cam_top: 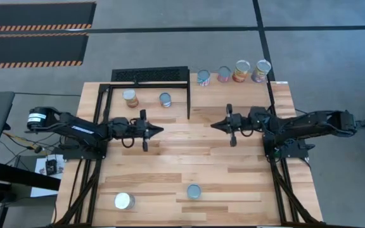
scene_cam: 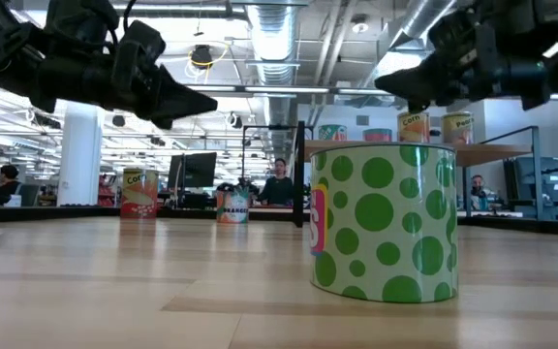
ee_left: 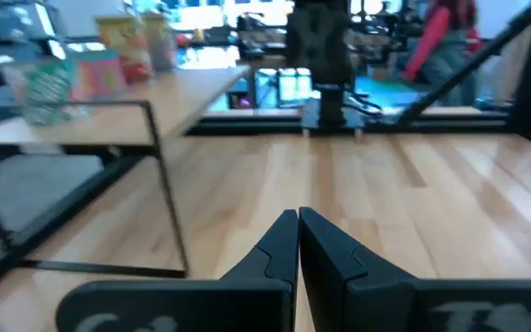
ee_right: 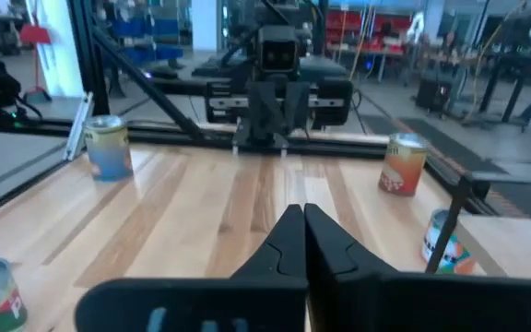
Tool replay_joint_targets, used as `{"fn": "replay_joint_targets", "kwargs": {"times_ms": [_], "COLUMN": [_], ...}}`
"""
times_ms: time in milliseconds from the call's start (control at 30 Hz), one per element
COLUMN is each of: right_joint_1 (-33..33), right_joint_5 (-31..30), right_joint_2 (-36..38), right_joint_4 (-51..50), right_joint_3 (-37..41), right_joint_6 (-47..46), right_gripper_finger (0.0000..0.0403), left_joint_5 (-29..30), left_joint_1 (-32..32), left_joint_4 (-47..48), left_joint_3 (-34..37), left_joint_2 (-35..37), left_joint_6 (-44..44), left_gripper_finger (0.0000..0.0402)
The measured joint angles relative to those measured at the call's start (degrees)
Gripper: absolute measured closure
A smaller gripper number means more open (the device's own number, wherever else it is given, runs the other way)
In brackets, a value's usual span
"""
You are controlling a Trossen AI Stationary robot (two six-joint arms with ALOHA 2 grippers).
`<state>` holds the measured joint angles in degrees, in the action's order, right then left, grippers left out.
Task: Pick and place cans onto a shelf
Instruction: Put the large canned corn on the shelf
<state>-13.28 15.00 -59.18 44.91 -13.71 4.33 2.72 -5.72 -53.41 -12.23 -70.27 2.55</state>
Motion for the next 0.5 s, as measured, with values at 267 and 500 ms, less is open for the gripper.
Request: {"fn": "replay_joint_targets", "kwargs": {"times_ms": [267,500], "right_joint_1": [-0.79,-0.75], "right_joint_5": [0.95,2.20], "right_joint_2": [0.02,0.17], "right_joint_4": [7.57,14.66], "right_joint_3": [5.34,10.39], "right_joint_6": [0.01,-0.48], "right_gripper_finger": [0.0393,0.0398], "left_joint_5": [5.31,9.12], "left_joint_1": [-3.98,-10.64], "left_joint_4": [32.07,59.17], "left_joint_3": [-6.65,-15.29], "left_joint_2": [13.79,18.73], "left_joint_6": [0.05,-2.76], "left_gripper_finger": [0.0398,0.0398]}}
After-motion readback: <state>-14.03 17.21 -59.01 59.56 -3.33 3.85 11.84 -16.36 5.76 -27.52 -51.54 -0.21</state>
